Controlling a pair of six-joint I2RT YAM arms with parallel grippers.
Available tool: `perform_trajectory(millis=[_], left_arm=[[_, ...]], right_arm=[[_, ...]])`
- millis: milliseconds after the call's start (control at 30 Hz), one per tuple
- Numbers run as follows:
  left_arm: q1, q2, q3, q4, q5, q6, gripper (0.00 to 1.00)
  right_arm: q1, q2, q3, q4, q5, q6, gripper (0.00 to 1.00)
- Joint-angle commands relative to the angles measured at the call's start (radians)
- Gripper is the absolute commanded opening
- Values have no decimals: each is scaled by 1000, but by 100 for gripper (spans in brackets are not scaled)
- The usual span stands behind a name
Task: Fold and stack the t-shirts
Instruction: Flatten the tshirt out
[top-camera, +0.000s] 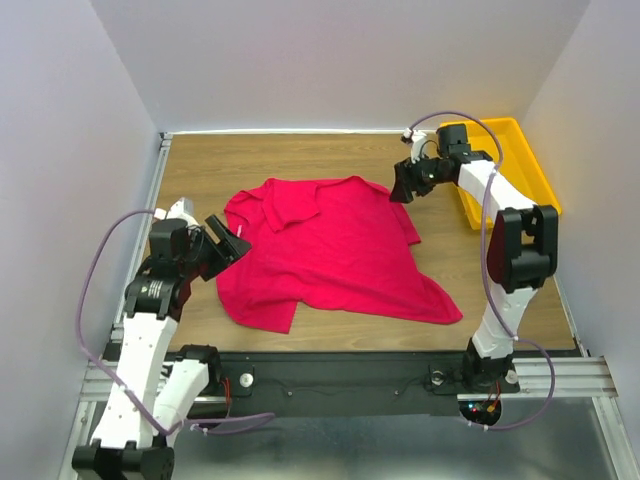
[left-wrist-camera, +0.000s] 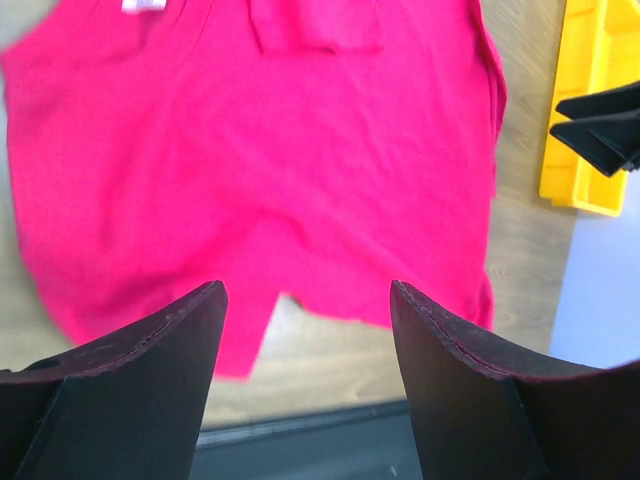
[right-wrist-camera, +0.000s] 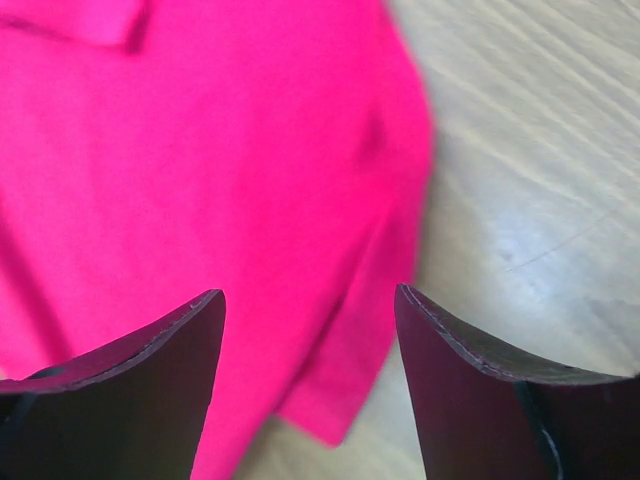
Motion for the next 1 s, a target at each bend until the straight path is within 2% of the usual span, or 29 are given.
perform_trajectory(millis=[0, 133, 233, 433, 800, 933, 967], left_arm=[[-5, 96, -53, 296, -6, 96, 77], [-3, 199, -18, 367, -37, 157, 77], [-3, 228, -23, 414, -28, 158, 77], [-5, 254, -76, 502, 24, 130, 77], [-3, 218, -102, 508, 18, 121, 77], [-3, 212, -104, 508, 18, 118, 77], [-5, 215, -104, 508, 18, 119, 77]], right_arm=[[-9, 66, 89, -17, 102, 38, 73], [-12, 16, -6, -31, 192, 33, 69], [-29, -37, -112, -31, 229, 41, 60], [-37, -86, -256, -31, 248, 47, 55], [-37, -26, -283, -8, 226, 91, 45], [-38, -17, -283, -2, 226, 96, 40], [-37, -12, -283, -4, 226, 99, 35]])
